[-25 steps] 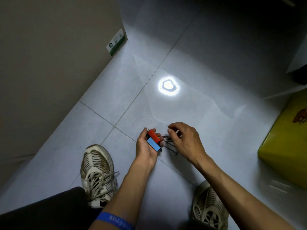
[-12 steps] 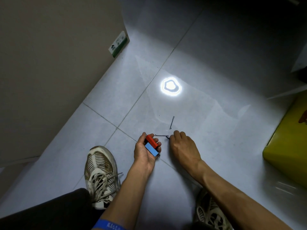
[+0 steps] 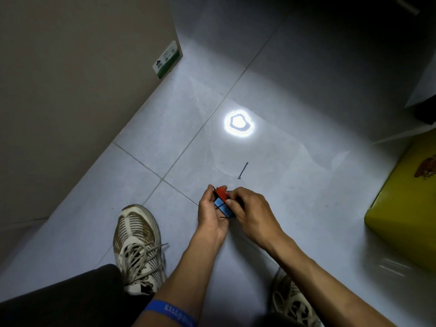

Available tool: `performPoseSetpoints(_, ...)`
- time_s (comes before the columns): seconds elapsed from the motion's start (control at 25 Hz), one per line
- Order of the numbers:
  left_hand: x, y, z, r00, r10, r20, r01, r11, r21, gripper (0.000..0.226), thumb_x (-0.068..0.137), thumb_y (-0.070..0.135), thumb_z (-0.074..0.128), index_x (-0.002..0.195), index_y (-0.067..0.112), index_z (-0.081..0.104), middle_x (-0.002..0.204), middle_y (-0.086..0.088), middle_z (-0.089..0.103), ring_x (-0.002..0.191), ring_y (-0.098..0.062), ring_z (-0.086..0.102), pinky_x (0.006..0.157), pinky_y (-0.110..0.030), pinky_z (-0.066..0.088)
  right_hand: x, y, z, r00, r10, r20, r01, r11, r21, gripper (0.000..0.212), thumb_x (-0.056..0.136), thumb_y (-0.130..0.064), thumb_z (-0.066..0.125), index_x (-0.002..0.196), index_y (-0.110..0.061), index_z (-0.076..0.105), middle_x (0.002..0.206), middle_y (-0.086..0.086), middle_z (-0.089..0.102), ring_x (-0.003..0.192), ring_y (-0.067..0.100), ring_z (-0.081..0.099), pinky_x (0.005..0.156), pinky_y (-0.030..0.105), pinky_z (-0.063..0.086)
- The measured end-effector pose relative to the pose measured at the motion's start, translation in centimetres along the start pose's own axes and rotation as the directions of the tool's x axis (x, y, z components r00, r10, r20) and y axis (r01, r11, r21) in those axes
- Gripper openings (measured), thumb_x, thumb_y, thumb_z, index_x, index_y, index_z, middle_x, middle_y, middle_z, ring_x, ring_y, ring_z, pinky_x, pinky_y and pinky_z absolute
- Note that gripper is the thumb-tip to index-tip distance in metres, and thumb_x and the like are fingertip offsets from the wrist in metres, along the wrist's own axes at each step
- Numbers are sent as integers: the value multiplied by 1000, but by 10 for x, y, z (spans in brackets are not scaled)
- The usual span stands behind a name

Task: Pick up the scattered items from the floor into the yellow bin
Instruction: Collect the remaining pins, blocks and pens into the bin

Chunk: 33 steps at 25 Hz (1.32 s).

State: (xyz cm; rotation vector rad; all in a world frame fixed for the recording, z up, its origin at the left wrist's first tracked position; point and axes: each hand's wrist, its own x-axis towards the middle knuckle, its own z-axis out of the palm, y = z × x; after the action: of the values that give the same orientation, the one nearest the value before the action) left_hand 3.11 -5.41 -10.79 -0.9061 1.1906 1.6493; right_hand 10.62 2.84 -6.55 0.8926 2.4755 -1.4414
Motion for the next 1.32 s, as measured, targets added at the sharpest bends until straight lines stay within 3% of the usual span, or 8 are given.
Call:
performPoseSetpoints(0.24,-1,8,-1,999,34,-4,-34,999,-13,34,99,34,47,91,5,64,67,-8,66,56,-20,64,57,-31,49,11,11,-3,979,55,-198,-27,990,141,15,94,-17,59,99,-19,73,91,-9,73,81,2,67,71,13,48)
performPoseSetpoints(0.4,0,17,-18,997,42,-72,-39,998,40,28,97,32,51,87,8,61,61,-5,60,50,-18,59,47,-26,43,28,29,16,997,-68,-41,42,886,-461,17,97,-18,48,101,-13,64,99,4,64,89,26,58,66,35,46)
performPoseSetpoints(0.52,2,27,-29,993,62,-96,-58,998,39,28,95,33,54,89,7,62,64,-7,63,54,-20,62,51,-28,46,38,24,28,994,-50,99,104,740,-664,17,94,-3,41,101,-10,55,101,10,58,86,29,54,61,35,34)
performPoseSetpoints(0.72,5,33,-28,993,78,-92,-74,996,40,31,95,38,56,89,9,64,68,-8,68,60,-21,65,60,-31,51,36,9,23,994,-24,111,49,972,-230,14,98,-22,44,86,-16,48,84,1,53,70,21,50,59,30,33)
performPoseSetpoints(0.84,6,30,-21,996,54,-74,-53,998,19,28,94,36,57,86,11,65,63,-3,69,58,-17,67,59,-28,51,31,-7,29,986,-134,100,145,984,-107,10,93,-29,53,85,-23,56,82,-7,57,71,15,53,61,31,39)
performPoseSetpoints(1.0,4,35,-27,996,75,-45,-75,997,-3,32,95,40,55,86,10,62,62,-5,62,52,-17,60,48,-25,43,43,20,2,983,-27,-181,-33,947,-319,26,96,-16,50,119,-17,61,115,3,60,96,26,56,76,37,50)
performPoseSetpoints(1.2,3,39,-33,997,63,-53,-63,998,3,30,96,35,52,89,8,63,64,-7,63,53,-19,61,48,-26,43,68,32,-8,999,16,-39,-38,719,-694,22,87,4,42,101,-6,56,104,10,55,87,29,49,67,40,44)
performPoseSetpoints(1.32,4,39,-32,996,73,-60,-74,997,-16,36,98,38,48,91,6,64,67,-9,67,57,-22,64,51,-28,47,70,22,-3,996,63,-66,-90,767,-635,17,92,0,37,100,-5,52,101,13,55,87,31,50,70,39,37)
